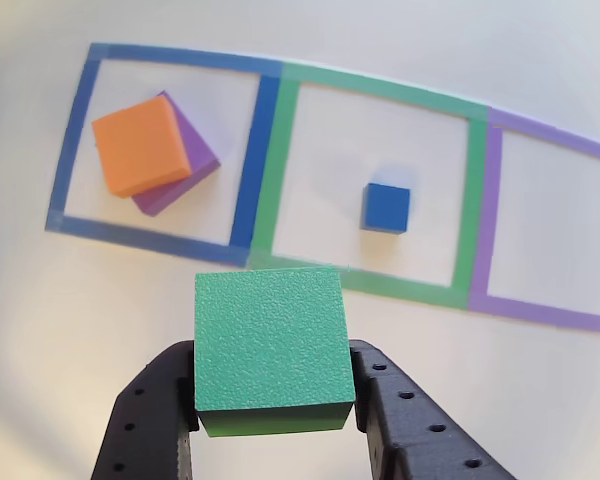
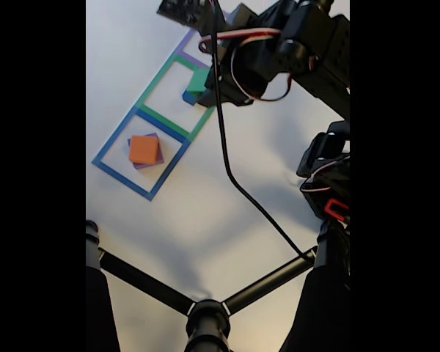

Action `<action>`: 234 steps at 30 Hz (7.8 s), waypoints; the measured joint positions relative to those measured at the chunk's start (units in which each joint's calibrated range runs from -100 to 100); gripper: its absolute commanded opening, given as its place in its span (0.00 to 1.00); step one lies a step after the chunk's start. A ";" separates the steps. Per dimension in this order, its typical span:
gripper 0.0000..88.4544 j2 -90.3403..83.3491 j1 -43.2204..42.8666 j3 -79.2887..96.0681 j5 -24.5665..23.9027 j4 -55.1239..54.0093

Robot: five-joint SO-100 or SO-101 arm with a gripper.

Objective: Tower of hanoi

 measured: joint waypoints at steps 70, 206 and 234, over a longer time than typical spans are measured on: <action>0.07 19.67 -14.18 52.88 0.00 -95.37; 0.45 11.27 21.07 76.10 0.38 -109.97; 0.39 39.93 16.08 66.47 0.38 -129.82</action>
